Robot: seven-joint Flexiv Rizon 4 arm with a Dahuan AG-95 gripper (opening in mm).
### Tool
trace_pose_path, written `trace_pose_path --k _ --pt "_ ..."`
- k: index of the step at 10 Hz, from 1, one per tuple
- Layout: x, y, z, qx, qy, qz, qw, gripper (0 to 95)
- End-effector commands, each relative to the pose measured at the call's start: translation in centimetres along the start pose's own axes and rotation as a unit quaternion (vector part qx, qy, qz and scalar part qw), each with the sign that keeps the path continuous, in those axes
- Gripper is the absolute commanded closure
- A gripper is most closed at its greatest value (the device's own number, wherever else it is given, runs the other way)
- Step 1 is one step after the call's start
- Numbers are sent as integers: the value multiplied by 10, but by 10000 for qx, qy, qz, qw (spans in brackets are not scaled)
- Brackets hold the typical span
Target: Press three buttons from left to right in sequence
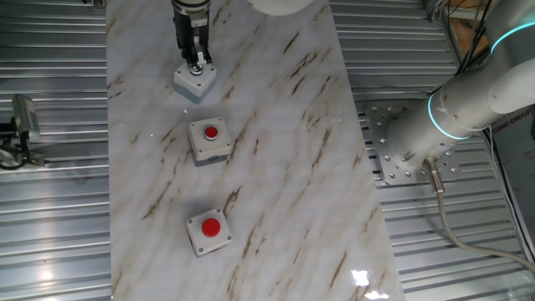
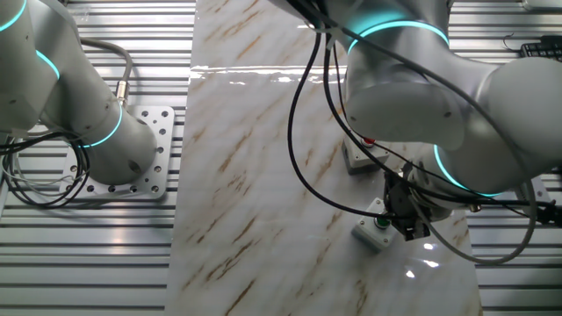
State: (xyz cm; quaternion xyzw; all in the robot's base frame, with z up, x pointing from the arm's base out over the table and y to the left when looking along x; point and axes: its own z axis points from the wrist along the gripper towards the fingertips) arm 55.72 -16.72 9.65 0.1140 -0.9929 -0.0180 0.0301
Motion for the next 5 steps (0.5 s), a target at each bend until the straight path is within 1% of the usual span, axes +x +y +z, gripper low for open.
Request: trace_pose_path --k 1,5 --pt "0 0 0 1 3 14 10000 950" --pt "1 -2 -2 -8 20 -11 10000 950"
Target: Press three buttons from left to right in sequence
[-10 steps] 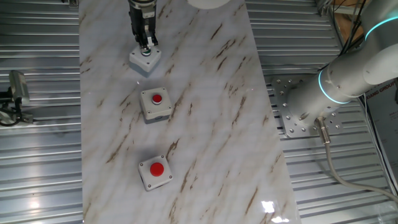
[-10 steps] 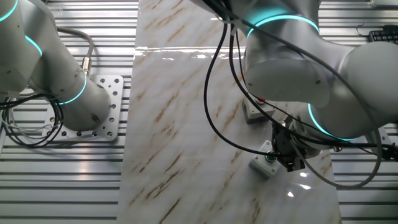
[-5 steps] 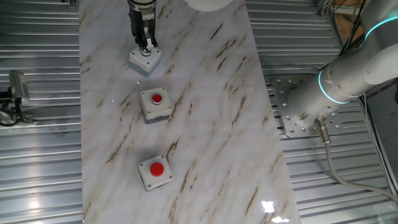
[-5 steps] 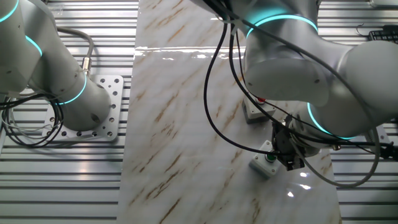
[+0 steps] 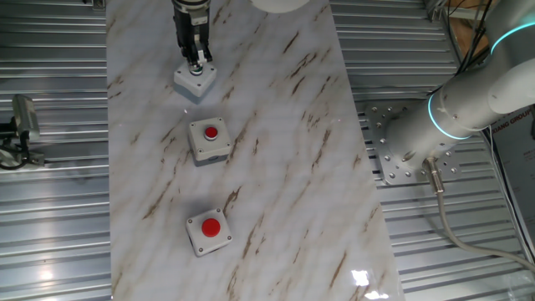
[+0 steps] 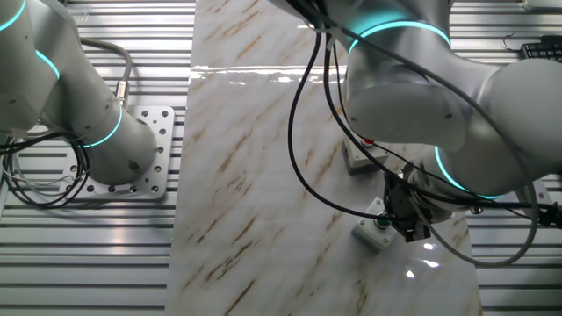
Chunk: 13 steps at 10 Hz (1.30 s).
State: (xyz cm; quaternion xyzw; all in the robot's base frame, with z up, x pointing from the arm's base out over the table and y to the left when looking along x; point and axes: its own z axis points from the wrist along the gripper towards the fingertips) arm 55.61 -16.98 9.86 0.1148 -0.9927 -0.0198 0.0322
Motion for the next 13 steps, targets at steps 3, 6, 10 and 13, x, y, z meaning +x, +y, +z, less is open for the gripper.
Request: trace_pose_path --k 3,6,10,13 --pt "0 0 0 2 1 6 10000 950" --pt "0 0 0 4 3 29 10000 950" --pt "0 0 0 -49 43 3 10000 950" --pt "0 0 0 -138 132 12 9998 950"
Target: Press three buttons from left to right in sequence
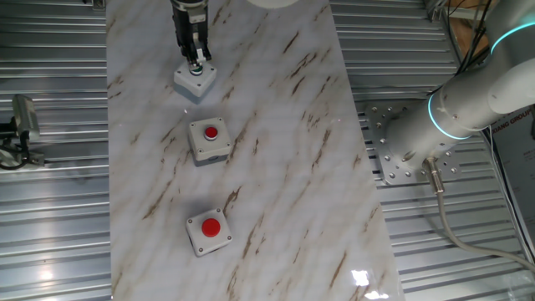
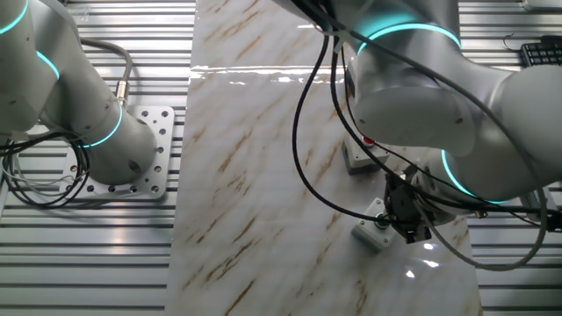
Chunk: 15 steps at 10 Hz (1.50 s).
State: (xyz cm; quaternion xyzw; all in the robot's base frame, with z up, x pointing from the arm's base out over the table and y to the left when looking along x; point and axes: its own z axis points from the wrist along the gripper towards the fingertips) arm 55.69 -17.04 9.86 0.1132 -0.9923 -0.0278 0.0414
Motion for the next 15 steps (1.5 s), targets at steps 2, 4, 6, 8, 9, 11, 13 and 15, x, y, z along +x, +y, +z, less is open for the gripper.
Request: trace_pose_path --k 2,4,6,8,9,11,13,15 --pt "0 0 0 -206 261 -36 9994 950" --pt "0 0 0 -352 355 -70 9987 950" --pt "0 0 0 -445 584 -137 9972 950" --pt "0 0 0 -503 821 -117 9953 950" --pt "0 0 0 -495 935 -89 9943 950" --pt "0 0 0 -301 1023 -116 9942 950" --pt "0 0 0 -66 1057 -109 9943 950" --pt "0 0 0 -45 1061 -75 9943 950"
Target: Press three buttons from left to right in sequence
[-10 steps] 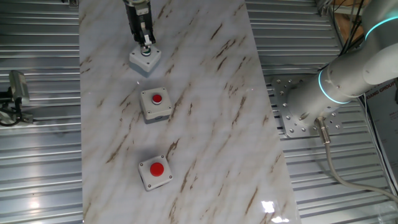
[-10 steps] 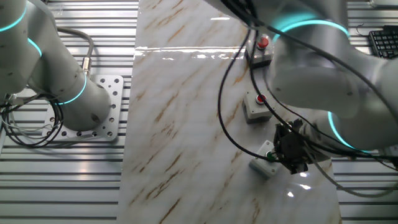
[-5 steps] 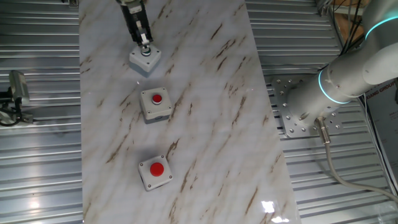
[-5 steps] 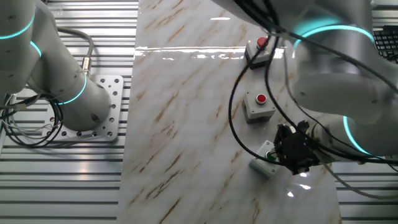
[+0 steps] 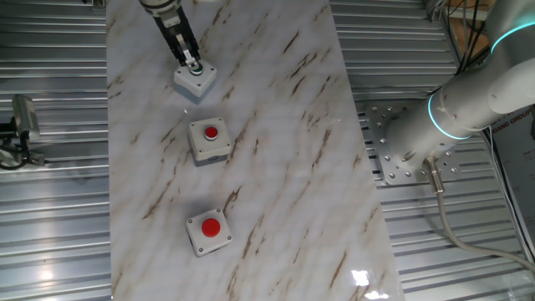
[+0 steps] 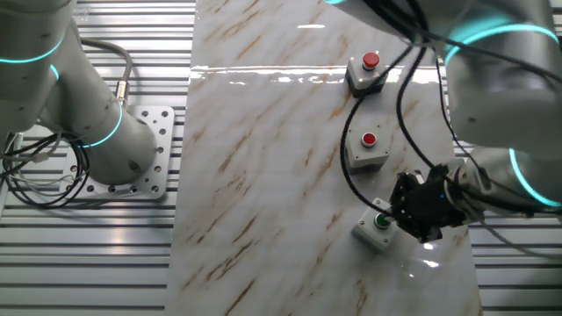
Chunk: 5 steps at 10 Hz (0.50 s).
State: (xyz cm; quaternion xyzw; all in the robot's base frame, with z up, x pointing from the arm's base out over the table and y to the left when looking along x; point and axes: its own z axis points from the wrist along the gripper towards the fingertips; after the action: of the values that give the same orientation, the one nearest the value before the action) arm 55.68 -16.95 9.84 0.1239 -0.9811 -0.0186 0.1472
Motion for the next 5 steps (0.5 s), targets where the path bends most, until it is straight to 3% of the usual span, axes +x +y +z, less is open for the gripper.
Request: trace_pose_path --k 1,5 --pt "1 0 0 -18 -11 -20 10000 950" --pt "1 0 0 79 9 -93 9999 950"
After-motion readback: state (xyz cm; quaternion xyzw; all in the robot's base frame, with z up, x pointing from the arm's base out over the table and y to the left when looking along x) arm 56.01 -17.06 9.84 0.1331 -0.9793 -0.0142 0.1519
